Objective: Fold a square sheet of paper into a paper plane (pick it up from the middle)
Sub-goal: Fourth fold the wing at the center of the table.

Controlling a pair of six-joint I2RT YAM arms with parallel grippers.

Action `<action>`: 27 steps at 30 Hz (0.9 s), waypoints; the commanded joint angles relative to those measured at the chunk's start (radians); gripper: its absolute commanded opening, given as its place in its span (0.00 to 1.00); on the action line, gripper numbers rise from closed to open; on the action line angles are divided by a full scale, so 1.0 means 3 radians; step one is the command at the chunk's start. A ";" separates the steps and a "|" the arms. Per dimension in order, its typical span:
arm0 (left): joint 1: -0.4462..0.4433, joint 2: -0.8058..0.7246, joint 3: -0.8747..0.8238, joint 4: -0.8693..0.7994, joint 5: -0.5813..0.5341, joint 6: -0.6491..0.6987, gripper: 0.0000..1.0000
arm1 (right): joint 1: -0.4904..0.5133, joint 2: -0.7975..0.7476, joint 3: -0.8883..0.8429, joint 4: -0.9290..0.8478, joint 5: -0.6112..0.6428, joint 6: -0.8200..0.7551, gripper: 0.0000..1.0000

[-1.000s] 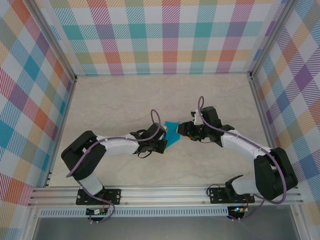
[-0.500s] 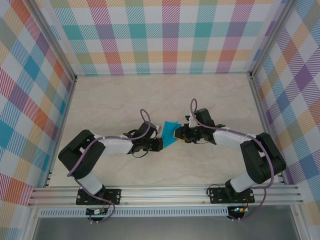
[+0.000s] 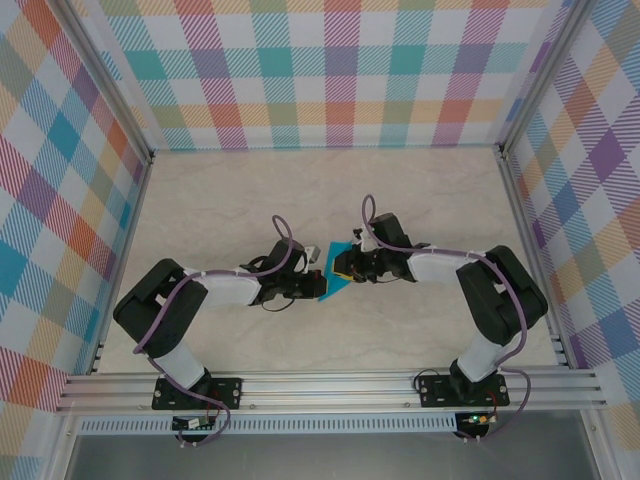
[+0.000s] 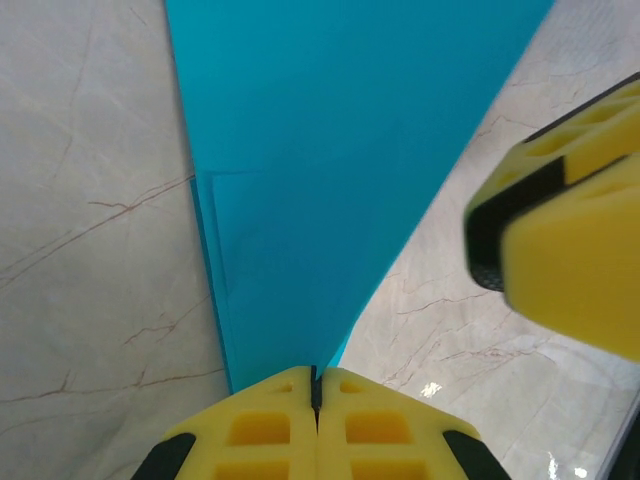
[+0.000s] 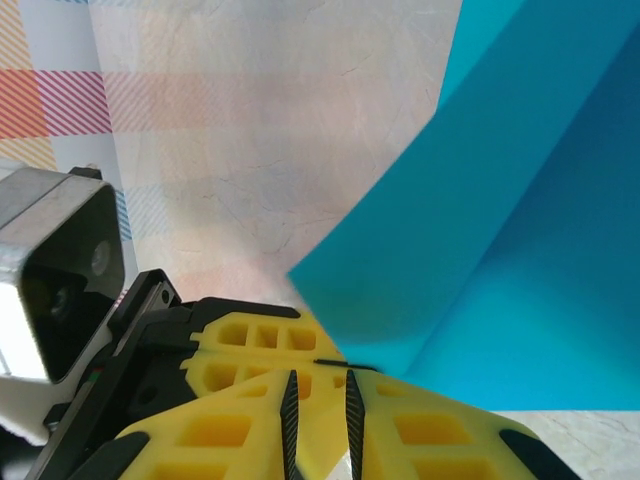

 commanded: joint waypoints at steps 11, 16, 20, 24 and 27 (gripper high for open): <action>0.0137 0.0131 -0.0046 0.0148 0.0227 -0.0050 0.04 | 0.0017 0.0311 0.0223 0.0267 -0.0056 0.0162 0.22; 0.0159 0.0138 -0.0062 0.0165 0.0252 -0.0056 0.05 | 0.0017 0.0446 0.0274 0.0256 0.0029 0.0166 0.21; 0.0169 0.0144 -0.0039 0.0106 0.0237 -0.0020 0.07 | 0.0017 0.0489 0.0285 0.0197 0.0143 0.0169 0.21; 0.0169 0.0141 -0.0047 0.0047 0.0200 0.0016 0.12 | 0.0017 0.0500 0.0277 0.0178 0.0186 0.0195 0.21; 0.0169 0.0156 -0.0058 0.0037 0.0244 0.0040 0.12 | 0.0017 0.0497 0.0272 0.0137 0.0223 0.0192 0.21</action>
